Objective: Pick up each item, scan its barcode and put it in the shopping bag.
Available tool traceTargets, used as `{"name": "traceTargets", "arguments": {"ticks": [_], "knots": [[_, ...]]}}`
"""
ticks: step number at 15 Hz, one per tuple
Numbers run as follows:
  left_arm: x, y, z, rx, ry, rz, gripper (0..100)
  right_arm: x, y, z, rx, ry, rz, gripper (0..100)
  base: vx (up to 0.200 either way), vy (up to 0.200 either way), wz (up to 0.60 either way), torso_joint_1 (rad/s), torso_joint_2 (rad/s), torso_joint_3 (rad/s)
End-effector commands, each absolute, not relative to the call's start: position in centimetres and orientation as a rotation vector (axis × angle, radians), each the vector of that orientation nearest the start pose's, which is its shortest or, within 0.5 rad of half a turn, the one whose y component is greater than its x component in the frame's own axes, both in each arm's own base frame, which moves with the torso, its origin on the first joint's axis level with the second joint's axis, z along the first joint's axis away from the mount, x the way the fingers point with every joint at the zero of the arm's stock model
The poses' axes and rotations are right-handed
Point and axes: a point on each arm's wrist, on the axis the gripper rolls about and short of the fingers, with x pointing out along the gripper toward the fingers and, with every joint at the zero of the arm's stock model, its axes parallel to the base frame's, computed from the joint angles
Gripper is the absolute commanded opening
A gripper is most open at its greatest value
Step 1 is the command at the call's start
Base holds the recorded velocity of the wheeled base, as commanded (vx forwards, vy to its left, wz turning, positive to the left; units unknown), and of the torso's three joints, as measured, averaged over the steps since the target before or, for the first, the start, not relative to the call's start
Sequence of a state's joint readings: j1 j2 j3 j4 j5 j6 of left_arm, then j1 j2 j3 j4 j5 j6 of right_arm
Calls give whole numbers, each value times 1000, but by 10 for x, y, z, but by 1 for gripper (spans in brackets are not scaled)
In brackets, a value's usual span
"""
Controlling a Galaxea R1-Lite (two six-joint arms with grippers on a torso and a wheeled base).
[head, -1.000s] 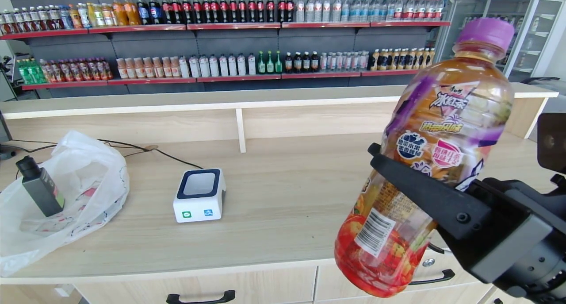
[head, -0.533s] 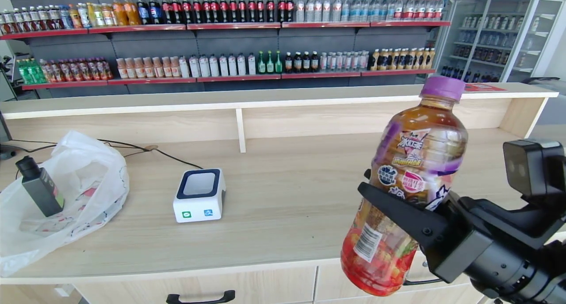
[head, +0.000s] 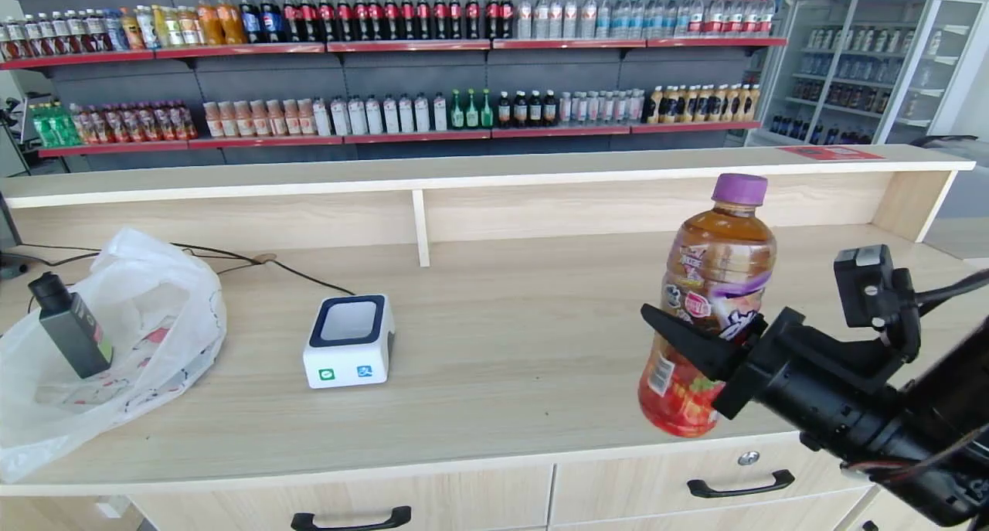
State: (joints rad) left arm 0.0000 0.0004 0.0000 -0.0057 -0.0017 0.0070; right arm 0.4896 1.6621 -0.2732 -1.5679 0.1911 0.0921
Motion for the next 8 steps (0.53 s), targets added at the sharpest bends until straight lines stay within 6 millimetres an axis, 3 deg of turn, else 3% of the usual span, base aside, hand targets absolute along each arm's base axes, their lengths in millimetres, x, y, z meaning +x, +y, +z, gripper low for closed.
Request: {"name": "traceTargets", "arguments": {"ticks": [1, 3, 5, 8], "knots": [[-23, 0, 76, 8, -6, -3, 0, 257, 94, 156, -61, -220, 520, 0, 0, 0, 0, 0, 0, 0], [-23, 0, 76, 8, -6, -2, 0, 268, 92, 169, -113, -292, 448, 0, 0, 0, 0, 0, 0, 0], [-23, 0, 76, 8, -6, -2, 0, 288, 95, 199, -71, -415, 309, 0, 0, 0, 0, 0, 0, 0], [-23, 0, 76, 6, -6, -2, 0, 276, 91, 182, -87, -335, 299, 0, 0, 0, 0, 0, 0, 0]]}}
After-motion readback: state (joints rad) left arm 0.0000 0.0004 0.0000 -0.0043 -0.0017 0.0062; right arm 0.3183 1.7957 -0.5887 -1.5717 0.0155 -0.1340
